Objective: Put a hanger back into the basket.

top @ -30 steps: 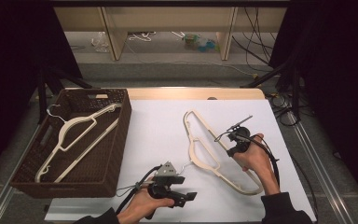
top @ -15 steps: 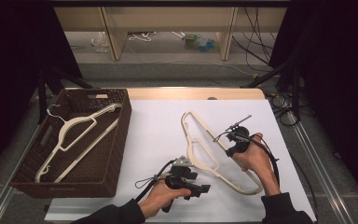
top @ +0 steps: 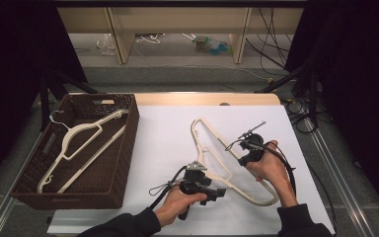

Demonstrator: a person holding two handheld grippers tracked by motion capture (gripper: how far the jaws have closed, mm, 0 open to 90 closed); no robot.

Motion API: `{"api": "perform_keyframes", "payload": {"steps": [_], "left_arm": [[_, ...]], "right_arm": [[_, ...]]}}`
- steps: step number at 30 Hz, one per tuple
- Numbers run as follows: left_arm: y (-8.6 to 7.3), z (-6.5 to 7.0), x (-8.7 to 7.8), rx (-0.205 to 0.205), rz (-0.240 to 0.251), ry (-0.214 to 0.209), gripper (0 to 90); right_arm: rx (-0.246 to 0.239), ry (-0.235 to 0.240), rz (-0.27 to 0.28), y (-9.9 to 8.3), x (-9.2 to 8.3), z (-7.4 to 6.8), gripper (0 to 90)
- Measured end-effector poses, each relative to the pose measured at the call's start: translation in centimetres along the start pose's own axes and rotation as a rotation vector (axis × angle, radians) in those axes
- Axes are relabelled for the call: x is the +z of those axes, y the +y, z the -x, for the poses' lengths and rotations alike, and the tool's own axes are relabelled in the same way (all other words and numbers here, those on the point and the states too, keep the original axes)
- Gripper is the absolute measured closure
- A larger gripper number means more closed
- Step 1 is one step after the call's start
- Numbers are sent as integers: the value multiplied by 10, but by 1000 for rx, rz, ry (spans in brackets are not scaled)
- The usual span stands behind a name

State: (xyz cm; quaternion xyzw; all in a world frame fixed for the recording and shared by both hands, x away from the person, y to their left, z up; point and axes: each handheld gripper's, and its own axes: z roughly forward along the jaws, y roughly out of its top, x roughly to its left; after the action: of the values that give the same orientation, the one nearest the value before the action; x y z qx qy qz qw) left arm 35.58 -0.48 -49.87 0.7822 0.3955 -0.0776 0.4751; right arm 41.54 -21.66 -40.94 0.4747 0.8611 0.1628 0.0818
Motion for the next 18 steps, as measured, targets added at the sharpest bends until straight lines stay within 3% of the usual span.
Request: {"api": "perform_keyframes", "payload": {"steps": [4,6,11,13,16,18], "left_arm": [[1,-1,0,-40,2,-30,270],[2,-3,-1,-54,8,-23,269],[4,-5,-3,-50,30,-29,271],[5,-6,-3,-65,41,-53,270],[6,-8,-4,-78,68,-73,278],[7,-6,-4,-110,75,-94,281]], "right_arm": [[-3,11,19,-2,1,1,788],[-13,14,23,-2,2,3,787],[10,38,23,-5,3,6,785],[-9,42,21,-7,4,8,784],[3,72,25,-8,5,9,782],[-8,81,28,-8,7,9,782]]}}
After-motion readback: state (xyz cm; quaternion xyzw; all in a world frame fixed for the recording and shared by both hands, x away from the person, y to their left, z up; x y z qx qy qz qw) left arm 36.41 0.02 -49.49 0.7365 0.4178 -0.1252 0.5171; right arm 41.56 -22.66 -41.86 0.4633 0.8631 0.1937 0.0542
